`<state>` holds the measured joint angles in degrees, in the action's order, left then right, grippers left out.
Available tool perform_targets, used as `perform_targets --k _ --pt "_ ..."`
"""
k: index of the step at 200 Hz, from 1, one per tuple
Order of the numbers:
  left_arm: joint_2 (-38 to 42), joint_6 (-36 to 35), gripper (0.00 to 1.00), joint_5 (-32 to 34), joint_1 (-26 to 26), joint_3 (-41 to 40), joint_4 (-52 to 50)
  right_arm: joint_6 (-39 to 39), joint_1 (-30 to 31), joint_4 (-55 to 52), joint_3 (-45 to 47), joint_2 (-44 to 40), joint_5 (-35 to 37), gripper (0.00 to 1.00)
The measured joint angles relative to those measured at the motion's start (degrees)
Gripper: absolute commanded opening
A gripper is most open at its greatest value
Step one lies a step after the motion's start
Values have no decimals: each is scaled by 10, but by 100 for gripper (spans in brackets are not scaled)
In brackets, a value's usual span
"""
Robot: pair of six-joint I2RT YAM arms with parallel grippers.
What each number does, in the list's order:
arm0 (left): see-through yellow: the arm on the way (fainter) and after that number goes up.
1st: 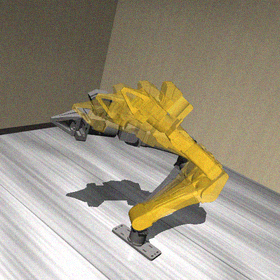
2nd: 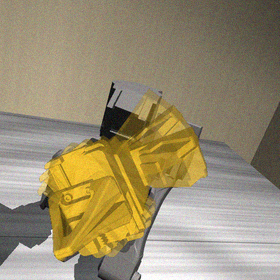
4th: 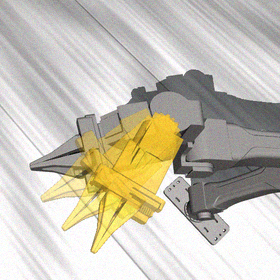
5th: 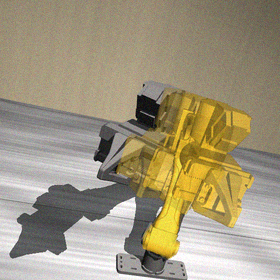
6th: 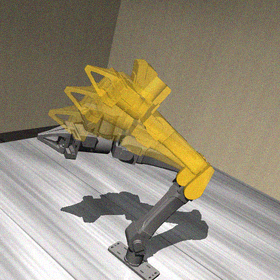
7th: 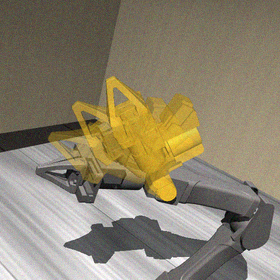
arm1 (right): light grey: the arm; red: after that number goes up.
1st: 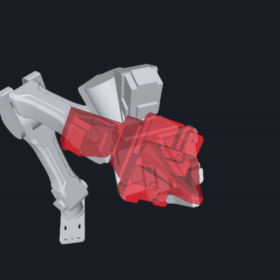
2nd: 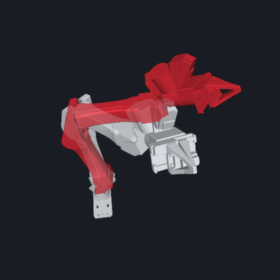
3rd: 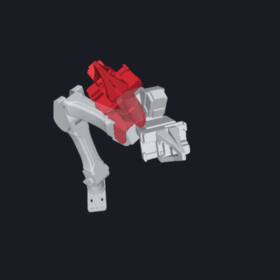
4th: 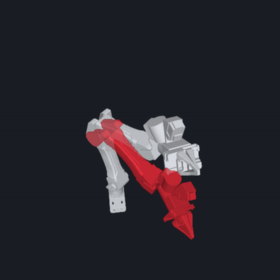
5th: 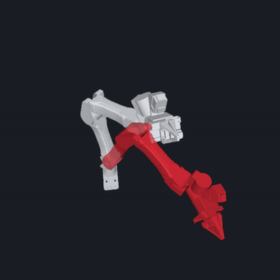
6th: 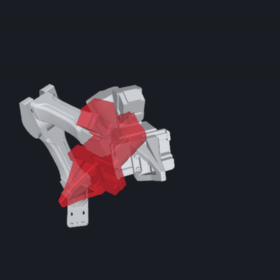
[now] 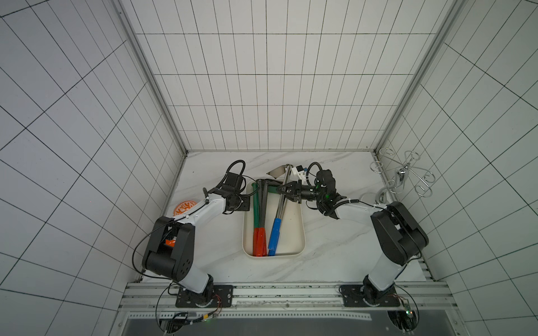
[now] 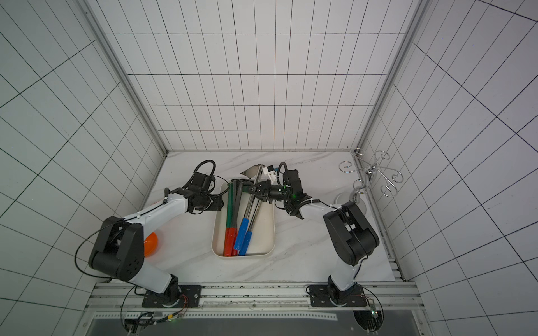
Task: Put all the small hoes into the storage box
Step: Place the hoe in the storage box.
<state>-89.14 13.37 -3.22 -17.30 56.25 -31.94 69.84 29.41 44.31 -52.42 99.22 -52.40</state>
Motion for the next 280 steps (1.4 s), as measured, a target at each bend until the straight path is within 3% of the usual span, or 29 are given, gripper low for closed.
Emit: perform_targets --k 260,280 --pt "-10 6 55 -14 0 1 5 3 24 74 10 84 25 0" --pt "-10 6 55 -14 0 3 5 -17 25 52 10 84 32 8"
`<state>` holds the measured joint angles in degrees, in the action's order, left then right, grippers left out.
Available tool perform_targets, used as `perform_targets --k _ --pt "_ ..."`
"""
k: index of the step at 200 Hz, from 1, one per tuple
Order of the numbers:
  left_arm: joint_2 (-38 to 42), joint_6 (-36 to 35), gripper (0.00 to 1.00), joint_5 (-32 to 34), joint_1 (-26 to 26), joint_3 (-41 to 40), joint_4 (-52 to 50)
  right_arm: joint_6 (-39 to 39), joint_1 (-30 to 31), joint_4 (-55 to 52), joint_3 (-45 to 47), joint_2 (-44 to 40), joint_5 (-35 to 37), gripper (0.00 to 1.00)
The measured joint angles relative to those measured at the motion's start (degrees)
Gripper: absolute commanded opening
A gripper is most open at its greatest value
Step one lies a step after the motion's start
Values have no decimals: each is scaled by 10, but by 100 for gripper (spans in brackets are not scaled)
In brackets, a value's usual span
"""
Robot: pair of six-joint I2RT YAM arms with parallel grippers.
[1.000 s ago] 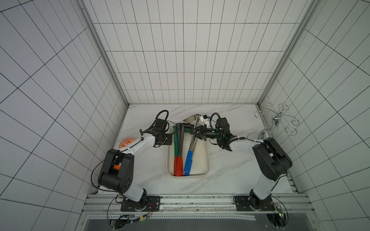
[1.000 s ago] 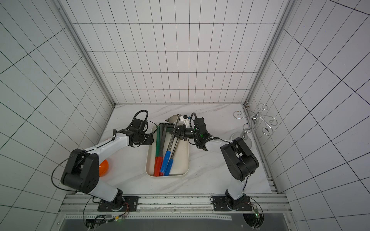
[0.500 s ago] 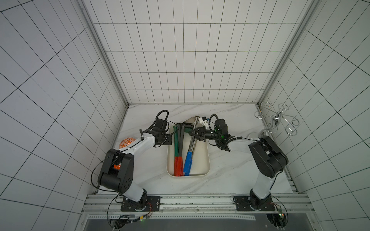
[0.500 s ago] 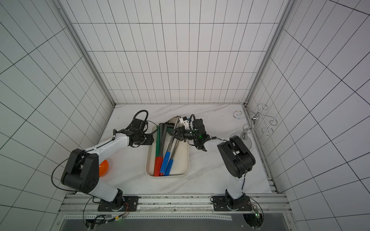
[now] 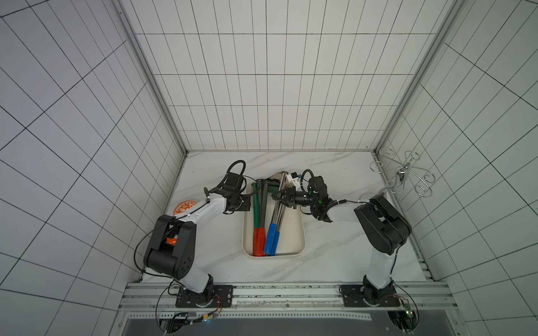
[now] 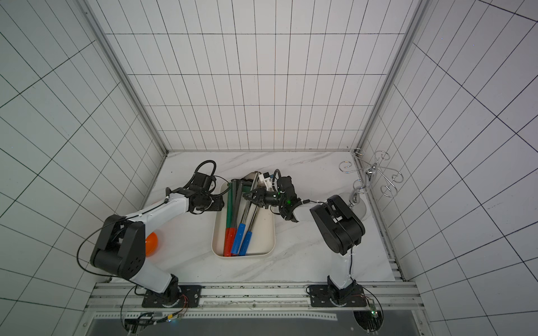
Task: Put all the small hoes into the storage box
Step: Place the hoe in the storage box.
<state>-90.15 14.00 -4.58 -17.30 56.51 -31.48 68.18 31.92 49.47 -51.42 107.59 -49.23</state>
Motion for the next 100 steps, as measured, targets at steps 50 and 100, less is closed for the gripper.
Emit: perform_targets --k 50,100 --pt "0 0 55 0 0 3 0 -75 -3 -162 -1 -28 53 13" --pt "0 0 54 0 0 3 3 -129 -11 -259 -10 -48 81 16"
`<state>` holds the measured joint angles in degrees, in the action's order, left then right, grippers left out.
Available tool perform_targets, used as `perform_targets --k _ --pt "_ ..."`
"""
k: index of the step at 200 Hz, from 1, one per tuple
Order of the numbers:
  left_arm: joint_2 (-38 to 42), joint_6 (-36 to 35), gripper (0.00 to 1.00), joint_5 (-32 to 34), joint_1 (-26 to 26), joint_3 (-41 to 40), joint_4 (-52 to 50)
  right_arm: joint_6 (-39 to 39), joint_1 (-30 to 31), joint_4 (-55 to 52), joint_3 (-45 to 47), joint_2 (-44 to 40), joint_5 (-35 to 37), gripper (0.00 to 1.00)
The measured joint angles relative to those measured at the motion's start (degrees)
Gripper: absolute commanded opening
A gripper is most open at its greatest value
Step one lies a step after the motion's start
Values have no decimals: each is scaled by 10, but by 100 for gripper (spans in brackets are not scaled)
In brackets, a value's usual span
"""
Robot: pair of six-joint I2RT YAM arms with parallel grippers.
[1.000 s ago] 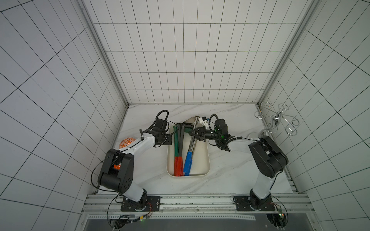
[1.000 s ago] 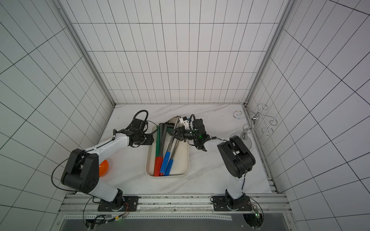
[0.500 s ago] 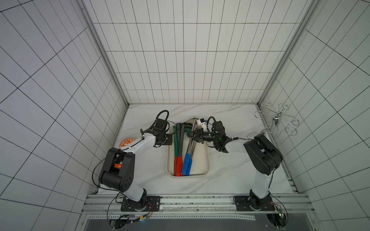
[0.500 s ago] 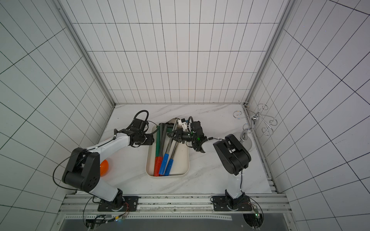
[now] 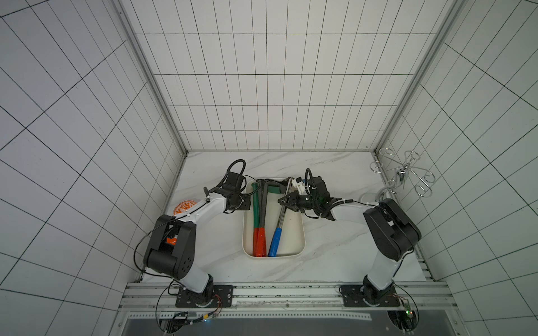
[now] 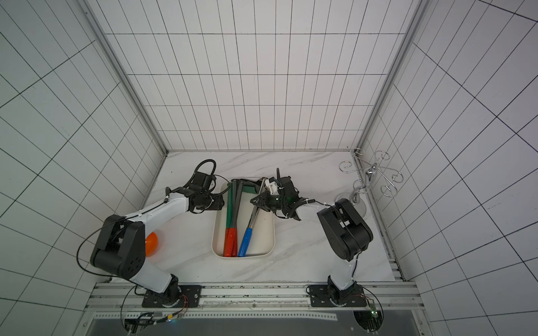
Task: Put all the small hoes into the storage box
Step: Place the hoe in the storage box.
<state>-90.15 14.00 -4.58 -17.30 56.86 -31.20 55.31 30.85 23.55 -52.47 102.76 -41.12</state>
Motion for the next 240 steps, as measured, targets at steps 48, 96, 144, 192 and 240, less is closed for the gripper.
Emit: perform_targets --k 48,96,144,192,240 --pt "0 0 53 0 0 0 2 -12 0 -22 -13 0 1 0" --pt "0 0 52 0 0 0 2 76 -1 96 -12 8 -57 0" --pt "0 1 52 0 0 0 3 135 0 214 -12 41 -98 0" --pt "0 1 52 0 0 0 3 106 0 222 -13 64 -103 17" --pt "0 1 52 0 0 0 3 61 0 156 -16 64 -82 31"
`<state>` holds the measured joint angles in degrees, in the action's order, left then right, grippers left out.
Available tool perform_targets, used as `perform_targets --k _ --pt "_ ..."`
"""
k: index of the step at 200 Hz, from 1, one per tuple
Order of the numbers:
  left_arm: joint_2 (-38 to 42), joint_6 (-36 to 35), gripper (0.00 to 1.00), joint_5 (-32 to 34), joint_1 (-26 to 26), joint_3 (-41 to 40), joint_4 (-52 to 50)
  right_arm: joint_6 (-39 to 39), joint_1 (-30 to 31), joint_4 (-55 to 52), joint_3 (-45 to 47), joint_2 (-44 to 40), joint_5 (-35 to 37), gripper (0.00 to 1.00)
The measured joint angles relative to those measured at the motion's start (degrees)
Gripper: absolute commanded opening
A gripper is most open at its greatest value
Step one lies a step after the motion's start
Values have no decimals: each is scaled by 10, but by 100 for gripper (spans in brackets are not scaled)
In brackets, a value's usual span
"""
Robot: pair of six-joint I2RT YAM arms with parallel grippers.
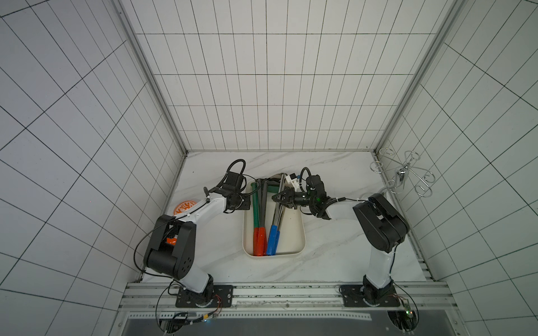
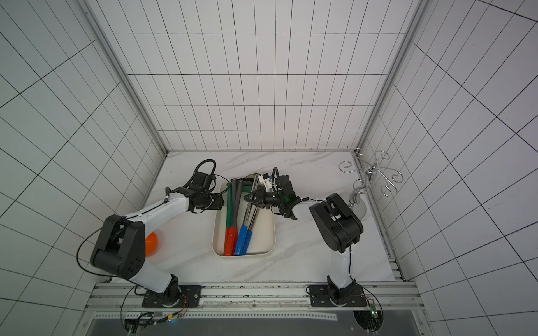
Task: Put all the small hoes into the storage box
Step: Place the hoe in the storage box.
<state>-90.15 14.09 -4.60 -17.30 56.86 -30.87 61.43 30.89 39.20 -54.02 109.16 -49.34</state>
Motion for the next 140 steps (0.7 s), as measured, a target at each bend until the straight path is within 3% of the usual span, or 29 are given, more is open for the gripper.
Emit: perform_targets --k 104,140 --pt "0 0 52 0 0 0 0 -84 3 -206 -44 -5 52 45" --pt "0 0 52 0 0 0 0 -131 1 -322 -86 -23 111 46"
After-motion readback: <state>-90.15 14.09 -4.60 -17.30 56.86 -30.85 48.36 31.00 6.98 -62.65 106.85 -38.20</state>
